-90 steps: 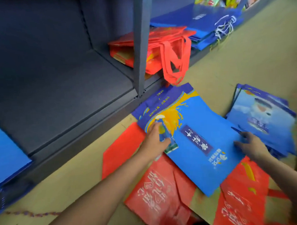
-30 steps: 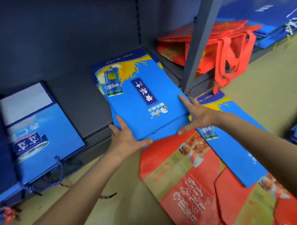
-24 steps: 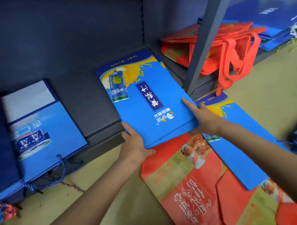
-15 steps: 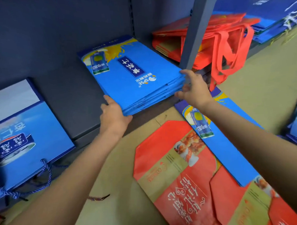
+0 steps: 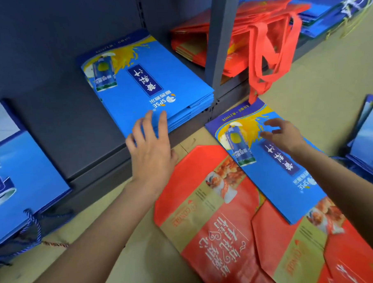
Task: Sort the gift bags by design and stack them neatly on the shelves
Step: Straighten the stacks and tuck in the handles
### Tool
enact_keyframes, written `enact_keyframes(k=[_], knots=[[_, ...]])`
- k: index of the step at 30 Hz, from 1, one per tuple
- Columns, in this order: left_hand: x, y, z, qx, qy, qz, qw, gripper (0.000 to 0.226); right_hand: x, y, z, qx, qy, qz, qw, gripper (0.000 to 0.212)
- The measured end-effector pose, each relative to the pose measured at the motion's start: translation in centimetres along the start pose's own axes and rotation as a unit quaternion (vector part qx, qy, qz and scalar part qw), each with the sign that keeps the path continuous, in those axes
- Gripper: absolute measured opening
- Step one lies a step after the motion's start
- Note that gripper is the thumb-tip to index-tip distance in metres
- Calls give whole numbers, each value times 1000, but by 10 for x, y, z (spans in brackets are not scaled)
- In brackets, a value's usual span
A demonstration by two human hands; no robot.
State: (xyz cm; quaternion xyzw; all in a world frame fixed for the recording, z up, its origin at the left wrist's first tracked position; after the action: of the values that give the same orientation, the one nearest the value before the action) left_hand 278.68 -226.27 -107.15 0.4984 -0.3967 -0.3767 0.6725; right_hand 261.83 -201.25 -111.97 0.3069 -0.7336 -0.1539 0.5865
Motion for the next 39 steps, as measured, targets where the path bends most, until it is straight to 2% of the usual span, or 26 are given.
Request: enact_keyframes(k=[2, 4, 8, 11, 13, 17, 18, 20, 22, 25, 27, 30, 32, 33, 36, 38, 39], knots=[[-7, -2, 10, -9, -21, 12, 1000, 75, -19, 8, 3, 12, -4, -66, 998, 49], [-12, -5, 13, -1, -42, 2, 999, 66, -36, 17, 7, 36, -27, -151, 988, 70], [-30, -10, 3, 7, -101, 13, 995, 61, -78, 35, 7, 65, -155, -264, 950, 117], [-50, -9, 0, 13, -129, -10, 992, 59, -99, 45, -1, 73, -199, -277, 937, 133], [-63, -11, -6, 24, -144, -19, 989, 58, -101, 51, -3, 44, -176, -278, 943, 128], [-79, -11, -22, 126, -129, -56, 982, 66, -89, 65, -8, -76, -104, -243, 962, 94], [-81, -14, -25, 154, -129, -57, 978, 67, -87, 70, -11, -95, -105, -197, 970, 81], [-83, -18, -30, 191, -118, -85, 971, 67, -91, 80, -19, -108, -135, -18, 985, 47], [-85, -19, -38, 210, -93, -125, 965, 67, -102, 90, -35, -89, -139, 123, 979, 24], [-89, -16, -46, 223, -51, -213, 950, 70, -110, 106, -64, -69, -92, 170, 979, 36], [-90, -11, -46, 240, 15, -306, 921, 74, -108, 116, -87, -62, -60, 196, 977, 36], [-90, -9, -47, 332, 107, -432, 832, 77, -105, 130, -119, -57, -46, 244, 967, 31], [-94, 0, -54, 369, 114, -512, 767, 75, -106, 136, -138, -61, -41, 271, 960, 33], [-96, 7, -58, 372, 106, -541, 747, 73, -104, 137, -146, -59, -33, 279, 958, 35], [-104, 21, -71, 352, 84, -602, 712, 69, -85, 138, -169, -32, -19, 315, 948, 16], [-103, 26, -77, 331, 78, -622, 705, 58, -72, 137, -176, -18, 11, 321, 947, 40], [-100, 26, -79, 316, 74, -617, 717, 49, -60, 134, -177, -24, 17, 315, 949, 37]])
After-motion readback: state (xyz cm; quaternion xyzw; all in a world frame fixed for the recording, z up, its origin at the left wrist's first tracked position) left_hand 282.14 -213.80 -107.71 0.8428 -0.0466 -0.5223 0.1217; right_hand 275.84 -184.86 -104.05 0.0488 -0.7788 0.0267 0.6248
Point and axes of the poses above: each hand's wrist, its own z-axis towards the middle knuckle, its own y-axis out of the back of the hand, x = y × z, the point moved 2 cm from there along z, towards the middle knuckle, and after that the axes turned 12 degrees about z, right-handed, at the moved point
